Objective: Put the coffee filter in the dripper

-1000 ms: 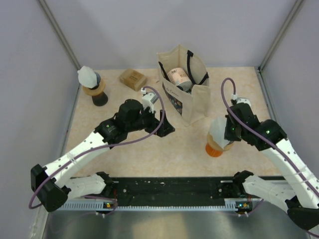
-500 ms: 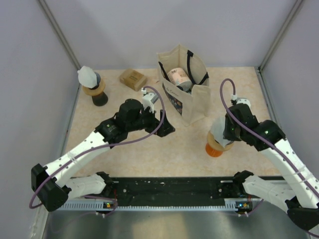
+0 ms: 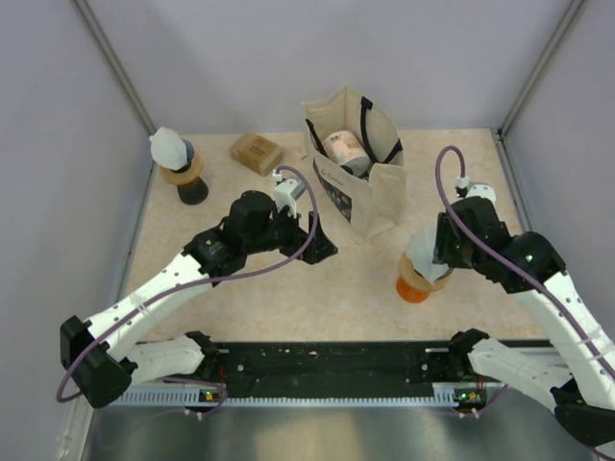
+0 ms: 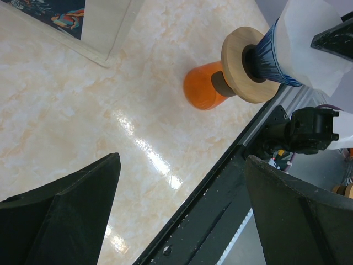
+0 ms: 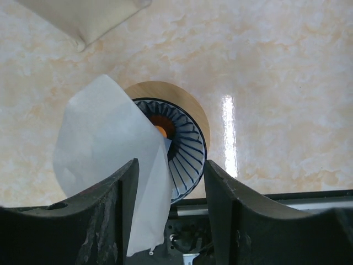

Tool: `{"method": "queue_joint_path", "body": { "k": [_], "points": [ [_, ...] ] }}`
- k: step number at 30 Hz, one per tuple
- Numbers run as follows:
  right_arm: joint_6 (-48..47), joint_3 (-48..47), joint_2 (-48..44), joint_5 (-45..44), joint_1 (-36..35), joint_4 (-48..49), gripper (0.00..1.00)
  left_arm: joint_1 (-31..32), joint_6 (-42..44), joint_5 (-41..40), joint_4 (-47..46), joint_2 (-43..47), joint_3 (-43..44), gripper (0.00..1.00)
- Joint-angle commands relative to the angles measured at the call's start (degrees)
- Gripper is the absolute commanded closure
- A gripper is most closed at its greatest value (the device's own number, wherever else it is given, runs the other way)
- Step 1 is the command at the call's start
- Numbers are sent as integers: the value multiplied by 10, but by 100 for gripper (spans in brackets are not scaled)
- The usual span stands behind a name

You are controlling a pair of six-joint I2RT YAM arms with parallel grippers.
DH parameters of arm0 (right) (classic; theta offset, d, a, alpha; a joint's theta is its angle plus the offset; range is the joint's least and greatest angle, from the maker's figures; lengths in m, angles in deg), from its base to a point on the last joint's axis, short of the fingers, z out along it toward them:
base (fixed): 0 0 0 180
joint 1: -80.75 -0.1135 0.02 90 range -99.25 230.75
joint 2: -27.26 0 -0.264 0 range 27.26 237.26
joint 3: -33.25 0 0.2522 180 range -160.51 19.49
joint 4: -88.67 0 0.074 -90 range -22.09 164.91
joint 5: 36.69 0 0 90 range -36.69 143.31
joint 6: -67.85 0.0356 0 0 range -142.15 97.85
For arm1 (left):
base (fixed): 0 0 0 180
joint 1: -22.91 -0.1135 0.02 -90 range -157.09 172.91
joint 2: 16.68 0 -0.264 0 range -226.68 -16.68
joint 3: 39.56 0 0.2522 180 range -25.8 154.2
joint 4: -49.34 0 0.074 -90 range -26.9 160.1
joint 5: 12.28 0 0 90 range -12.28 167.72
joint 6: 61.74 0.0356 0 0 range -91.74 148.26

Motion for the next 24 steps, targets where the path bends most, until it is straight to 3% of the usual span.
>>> {"method": "queue_joint_path", "body": {
  "k": [1,7,9,12,17,24],
  "points": [
    [-17,-70,-22,-16,4,1,49,-2,-2,10,-30,0,6,1],
    [-63,-95,-39,69,4,66,52,-3,-1,9,-30,-1,7,1],
    [-72,-96,-31,114,5,81,69,-3,-1,9,-29,-2,8,1],
    [-66,-97,-8,136,4,67,82,-3,0,8,-27,-1,7,1],
    [-50,-74,18,86,4,32,86,-3,2,4,-25,3,6,1],
    [-40,-38,13,27,4,24,82,-3,3,1,-23,7,5,1]
  ]
}}
